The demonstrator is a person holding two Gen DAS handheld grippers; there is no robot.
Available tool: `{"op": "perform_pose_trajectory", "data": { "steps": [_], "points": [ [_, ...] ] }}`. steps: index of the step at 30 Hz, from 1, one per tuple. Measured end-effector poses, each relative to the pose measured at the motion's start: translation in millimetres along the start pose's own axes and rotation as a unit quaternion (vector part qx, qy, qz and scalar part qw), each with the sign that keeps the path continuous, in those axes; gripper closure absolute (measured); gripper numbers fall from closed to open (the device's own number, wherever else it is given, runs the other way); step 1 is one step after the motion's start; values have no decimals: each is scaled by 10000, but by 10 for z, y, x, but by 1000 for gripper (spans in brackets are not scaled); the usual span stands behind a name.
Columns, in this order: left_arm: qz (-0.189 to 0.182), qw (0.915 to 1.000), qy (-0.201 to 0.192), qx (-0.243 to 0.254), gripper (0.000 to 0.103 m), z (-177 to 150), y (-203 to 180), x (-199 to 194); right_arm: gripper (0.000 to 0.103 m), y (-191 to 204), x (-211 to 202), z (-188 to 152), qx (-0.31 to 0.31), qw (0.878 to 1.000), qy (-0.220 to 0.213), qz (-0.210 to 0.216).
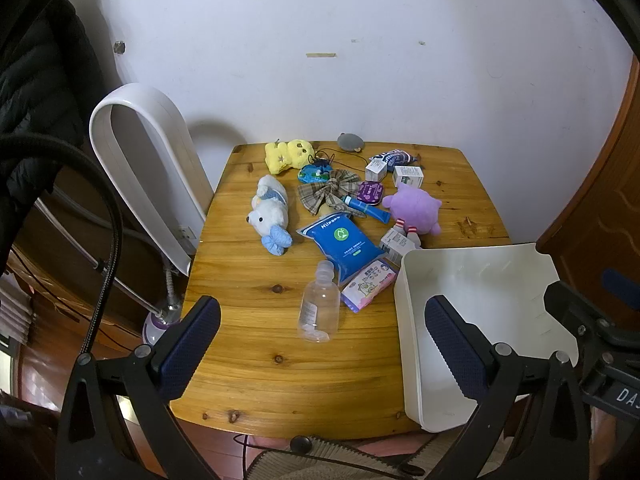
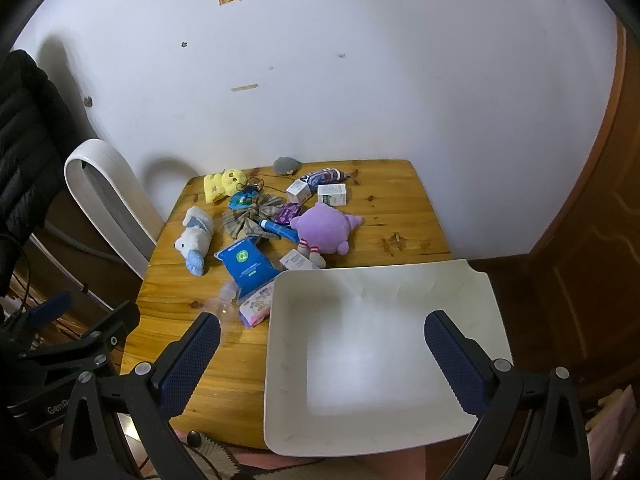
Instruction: Organize objects
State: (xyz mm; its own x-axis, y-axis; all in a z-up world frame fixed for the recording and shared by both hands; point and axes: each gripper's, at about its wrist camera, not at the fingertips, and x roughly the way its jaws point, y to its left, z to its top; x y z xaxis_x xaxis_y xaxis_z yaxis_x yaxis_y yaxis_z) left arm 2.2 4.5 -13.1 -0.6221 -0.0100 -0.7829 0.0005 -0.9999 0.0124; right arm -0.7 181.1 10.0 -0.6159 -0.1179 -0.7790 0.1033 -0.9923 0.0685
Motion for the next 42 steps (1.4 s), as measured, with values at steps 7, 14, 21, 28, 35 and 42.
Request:
{"op": "perform_pose_trajectory", "data": {
  "steps": [7,14,21,28,35,42],
  "points": [
    [-9,10000,14,-4,1,-2,-5,3,0,4,15,-15,-50,10000,7,41],
    [-18,10000,23,-12,1,4,-3,4,0,4,40,-4,-50,9999,74,91],
    [-40,9999,-7,-100,1,3,-25,5,0,32,62,14,-112,9998,94,164],
    [-118,9987,-296,-386,1,59,198,-45,0,97,90,101,-223,9994,27,270],
    [8,9972,-646,-369,1,140,378,-101,1,301,158,318,-488,9978,-154,432],
    [-207,9979,-596,-153,1,133,437,37,1,604,366,560,-951,9934,-192,617]
  ]
}}
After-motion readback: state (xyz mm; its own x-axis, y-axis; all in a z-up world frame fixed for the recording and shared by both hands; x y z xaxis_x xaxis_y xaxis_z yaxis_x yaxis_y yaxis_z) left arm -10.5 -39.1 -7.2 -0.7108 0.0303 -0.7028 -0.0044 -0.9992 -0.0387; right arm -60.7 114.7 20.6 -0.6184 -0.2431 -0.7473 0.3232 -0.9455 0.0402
